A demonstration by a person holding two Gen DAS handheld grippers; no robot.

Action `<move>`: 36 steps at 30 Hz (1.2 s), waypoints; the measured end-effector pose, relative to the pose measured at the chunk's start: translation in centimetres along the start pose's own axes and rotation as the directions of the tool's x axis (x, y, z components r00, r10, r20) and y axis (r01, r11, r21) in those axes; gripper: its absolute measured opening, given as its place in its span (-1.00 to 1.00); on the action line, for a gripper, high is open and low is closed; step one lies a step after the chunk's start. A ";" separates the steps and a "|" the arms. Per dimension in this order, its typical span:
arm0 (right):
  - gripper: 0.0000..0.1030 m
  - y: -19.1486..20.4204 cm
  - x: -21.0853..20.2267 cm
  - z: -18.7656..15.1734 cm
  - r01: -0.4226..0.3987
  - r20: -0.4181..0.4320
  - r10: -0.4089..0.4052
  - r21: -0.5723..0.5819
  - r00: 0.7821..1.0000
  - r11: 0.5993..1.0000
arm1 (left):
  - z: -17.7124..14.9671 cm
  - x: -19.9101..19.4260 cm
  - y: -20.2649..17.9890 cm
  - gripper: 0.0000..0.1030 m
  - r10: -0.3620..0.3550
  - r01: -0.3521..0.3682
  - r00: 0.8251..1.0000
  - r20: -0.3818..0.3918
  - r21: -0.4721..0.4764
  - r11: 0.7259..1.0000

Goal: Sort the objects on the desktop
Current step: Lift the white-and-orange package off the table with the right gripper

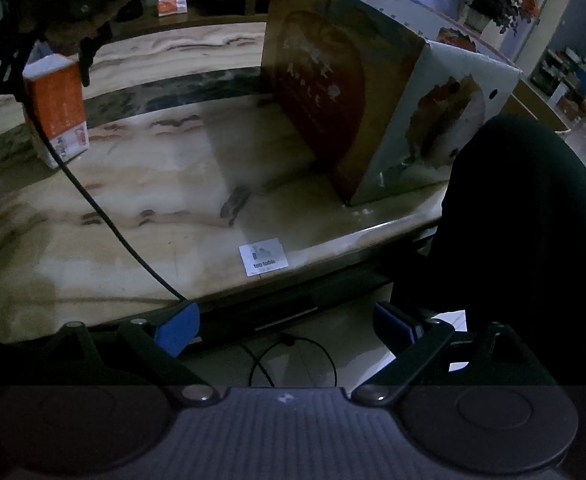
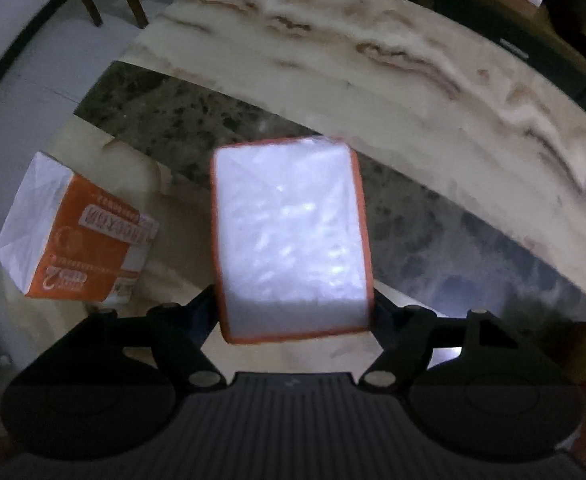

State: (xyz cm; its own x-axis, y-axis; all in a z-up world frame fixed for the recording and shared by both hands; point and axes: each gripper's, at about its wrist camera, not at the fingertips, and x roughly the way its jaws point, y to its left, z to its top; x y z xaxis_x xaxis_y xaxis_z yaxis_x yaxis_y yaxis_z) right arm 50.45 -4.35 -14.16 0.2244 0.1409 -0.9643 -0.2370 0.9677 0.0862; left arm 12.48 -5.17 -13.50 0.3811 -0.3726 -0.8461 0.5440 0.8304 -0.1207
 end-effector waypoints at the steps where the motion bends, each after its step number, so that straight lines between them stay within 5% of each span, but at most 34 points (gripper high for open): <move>1: 0.48 0.0 0.1 -0.1 0.002 0.010 -0.002 -0.007 1.000 1.000 | 0.0 0.0 0.0 0.82 0.000 0.000 1.000 -0.001 0.001 1.000; 26: 0.54 1.5 3.8 0.4 0.006 0.000 -0.006 -0.018 1.000 1.000 | 0.4 0.4 1.0 0.82 -0.018 0.017 1.000 -0.003 -0.050 0.999; 36: 0.45 0.8 2.9 -0.9 0.009 0.079 -0.007 -0.022 0.997 1.000 | 0.4 0.4 1.2 0.82 -0.026 0.026 1.000 0.001 -0.056 0.998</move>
State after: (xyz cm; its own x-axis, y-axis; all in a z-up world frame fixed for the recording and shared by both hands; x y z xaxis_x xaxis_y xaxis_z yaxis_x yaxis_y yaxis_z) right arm 50.10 -3.38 -17.13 0.3005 0.1501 -0.9419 -0.2560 0.9640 0.0720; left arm 13.59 -4.52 -13.79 0.3676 -0.3951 -0.8419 0.5114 0.8420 -0.1718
